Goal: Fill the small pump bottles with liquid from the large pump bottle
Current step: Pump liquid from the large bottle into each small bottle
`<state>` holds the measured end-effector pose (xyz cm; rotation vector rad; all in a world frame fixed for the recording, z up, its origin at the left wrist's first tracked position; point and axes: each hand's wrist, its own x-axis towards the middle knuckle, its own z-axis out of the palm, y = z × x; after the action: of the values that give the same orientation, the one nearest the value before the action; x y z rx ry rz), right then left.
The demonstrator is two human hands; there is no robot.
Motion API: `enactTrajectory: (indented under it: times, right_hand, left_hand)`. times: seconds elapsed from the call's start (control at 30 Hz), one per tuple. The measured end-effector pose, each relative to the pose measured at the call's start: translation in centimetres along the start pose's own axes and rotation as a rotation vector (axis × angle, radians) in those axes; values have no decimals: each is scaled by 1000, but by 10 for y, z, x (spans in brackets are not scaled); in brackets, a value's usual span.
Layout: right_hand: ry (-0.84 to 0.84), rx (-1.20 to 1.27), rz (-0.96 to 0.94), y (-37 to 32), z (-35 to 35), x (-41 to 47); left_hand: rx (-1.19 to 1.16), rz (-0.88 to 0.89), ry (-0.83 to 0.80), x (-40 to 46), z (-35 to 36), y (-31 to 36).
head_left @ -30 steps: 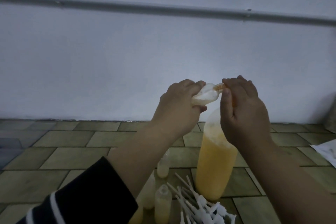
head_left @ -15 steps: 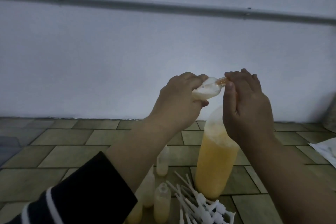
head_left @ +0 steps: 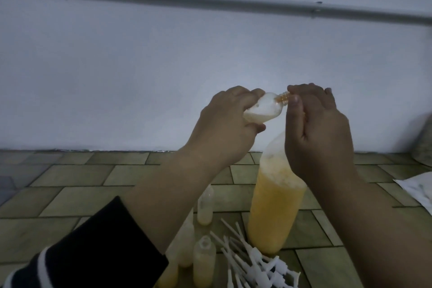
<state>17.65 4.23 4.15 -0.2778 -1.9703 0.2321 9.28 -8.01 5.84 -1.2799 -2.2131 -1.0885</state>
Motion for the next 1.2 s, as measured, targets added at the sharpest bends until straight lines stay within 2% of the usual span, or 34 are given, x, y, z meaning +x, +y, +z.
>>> enactTrajectory:
  times: [0.2,0.53,0.8,0.9,1.0,1.2]
  right_hand:
    - [-20,2,16,3,5,-9]
    - [-175,-22,-5,-6,-14,10]
    - [-185,145,41,11,-29,24]
    - [-252,155,27,18,-30,23]
    - [-238,131,12,23,-27,17]
    - [-213,-13,-18,12,-18,11]
  left_hand:
    - [-5,-31,-10,-8,10,-3]
    - [63,-3,39,-4,-6,6]
    - [-199,-141,32,-15,-8,-7]
    - [-301,-231,71,-23,-14,-15]
    - [-379,-312,103,-37,-29,-27]
    - [-386,-451,132,-83,-65,-62]
